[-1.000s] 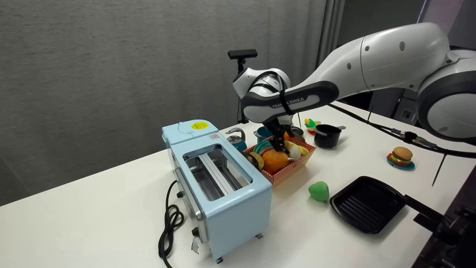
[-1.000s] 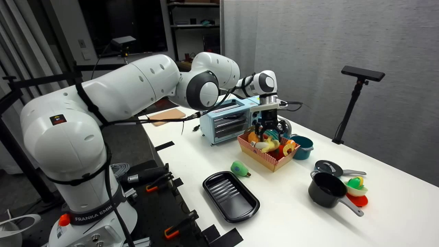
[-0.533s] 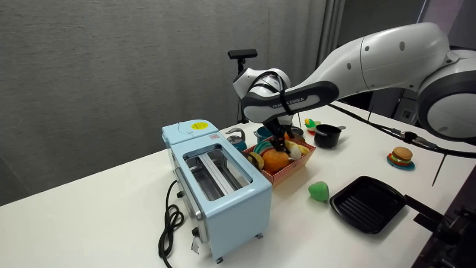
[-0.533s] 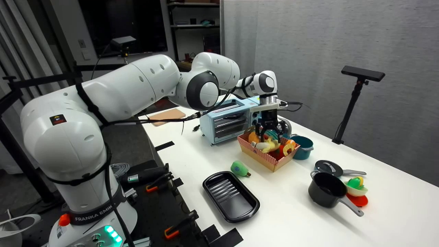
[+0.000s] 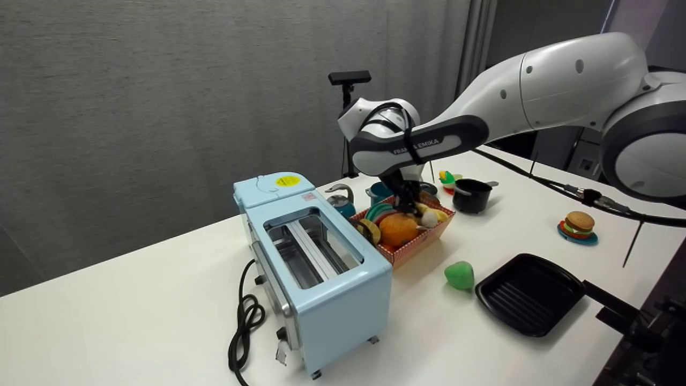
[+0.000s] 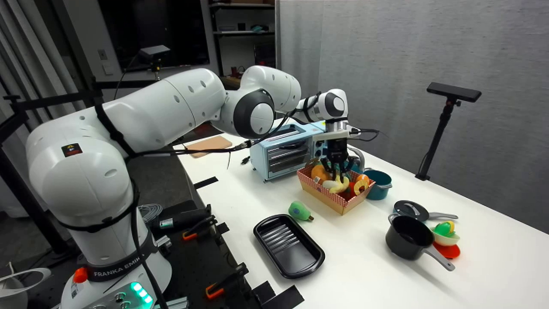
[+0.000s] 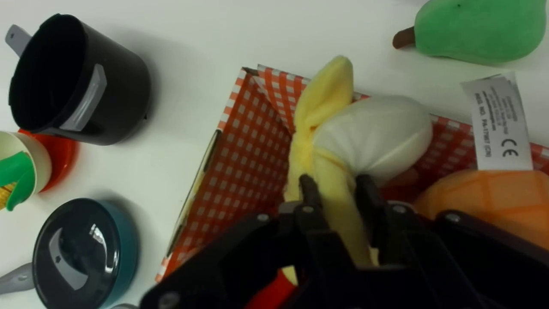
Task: Take the banana plush toy from the box and put it in the black pot
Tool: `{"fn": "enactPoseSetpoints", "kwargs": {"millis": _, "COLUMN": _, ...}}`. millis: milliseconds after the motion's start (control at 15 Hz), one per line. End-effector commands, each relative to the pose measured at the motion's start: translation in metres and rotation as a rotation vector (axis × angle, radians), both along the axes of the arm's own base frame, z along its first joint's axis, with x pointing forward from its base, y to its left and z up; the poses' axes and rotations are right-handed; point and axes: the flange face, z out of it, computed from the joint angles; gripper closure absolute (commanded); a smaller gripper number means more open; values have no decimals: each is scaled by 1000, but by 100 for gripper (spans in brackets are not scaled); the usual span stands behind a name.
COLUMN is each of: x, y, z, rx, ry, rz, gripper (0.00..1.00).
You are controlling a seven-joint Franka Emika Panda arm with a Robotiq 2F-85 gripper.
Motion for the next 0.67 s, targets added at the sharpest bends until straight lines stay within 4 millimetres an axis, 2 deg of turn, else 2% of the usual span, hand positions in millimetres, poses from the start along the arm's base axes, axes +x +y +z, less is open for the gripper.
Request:
{"fn": "enactPoseSetpoints", "kwargs": {"millis": 0, "x": 0, "y": -8, "z": 2, "rx": 34, "ry": 0, "rz": -53, "gripper": 100}}
{"fn": "enactPoseSetpoints", "kwargs": {"millis": 600, "x": 30, "y": -27, "z": 40, "rx": 48, "ry": -226, "rz": -61, "gripper": 99}}
